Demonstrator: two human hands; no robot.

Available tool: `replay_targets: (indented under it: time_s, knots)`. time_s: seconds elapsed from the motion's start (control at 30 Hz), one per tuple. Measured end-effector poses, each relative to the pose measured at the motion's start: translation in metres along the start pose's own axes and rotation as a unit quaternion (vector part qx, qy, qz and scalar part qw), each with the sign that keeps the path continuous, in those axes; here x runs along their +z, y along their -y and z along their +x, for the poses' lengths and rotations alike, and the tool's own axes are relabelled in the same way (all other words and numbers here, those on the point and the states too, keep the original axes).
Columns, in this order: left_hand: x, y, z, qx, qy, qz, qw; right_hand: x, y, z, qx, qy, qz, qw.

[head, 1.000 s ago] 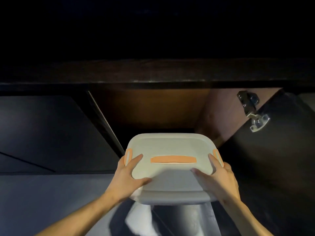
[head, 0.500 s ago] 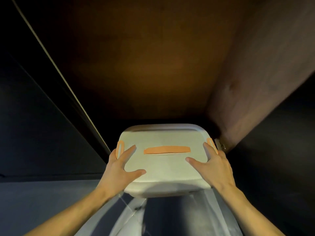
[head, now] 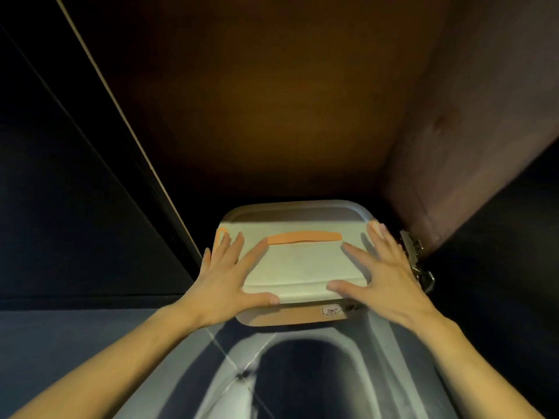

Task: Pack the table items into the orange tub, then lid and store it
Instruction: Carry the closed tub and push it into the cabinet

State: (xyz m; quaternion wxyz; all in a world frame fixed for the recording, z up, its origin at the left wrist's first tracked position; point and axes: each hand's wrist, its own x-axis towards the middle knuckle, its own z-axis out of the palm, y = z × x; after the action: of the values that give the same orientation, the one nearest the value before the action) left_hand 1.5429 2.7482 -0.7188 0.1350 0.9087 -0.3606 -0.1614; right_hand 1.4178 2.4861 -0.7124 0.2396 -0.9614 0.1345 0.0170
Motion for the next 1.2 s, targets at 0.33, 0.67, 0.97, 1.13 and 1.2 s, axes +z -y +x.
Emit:
replay_targets:
  time_s: [0.33, 0.67, 0.97, 1.13, 1.2]
  knots:
    - [-0.002, 0.016, 0.019, 0.075, 0.021, 0.138, 0.987, 0.015, 0.004, 0.009, -0.064, 0.006, -0.058, 0.996]
    - [-0.008, 0.031, 0.067, 0.040, 0.035, 0.164, 0.985, 0.017, 0.003, 0.068, -0.041, 0.003, -0.054, 0.998]
    - [-0.003, 0.032, 0.077, 0.051, 0.040, 0.211, 0.975, 0.034, -0.009, 0.086, -0.057, -0.004, -0.078, 0.995]
    - [-0.005, 0.029, 0.077, 0.045, 0.055, 0.221, 0.973, 0.034, -0.004, 0.081, -0.051, -0.015, -0.101, 0.994]
    - [-0.006, 0.029, 0.074, 0.051, 0.062, 0.222, 0.972, 0.036, -0.003, 0.075, -0.049, -0.012, -0.106, 0.993]
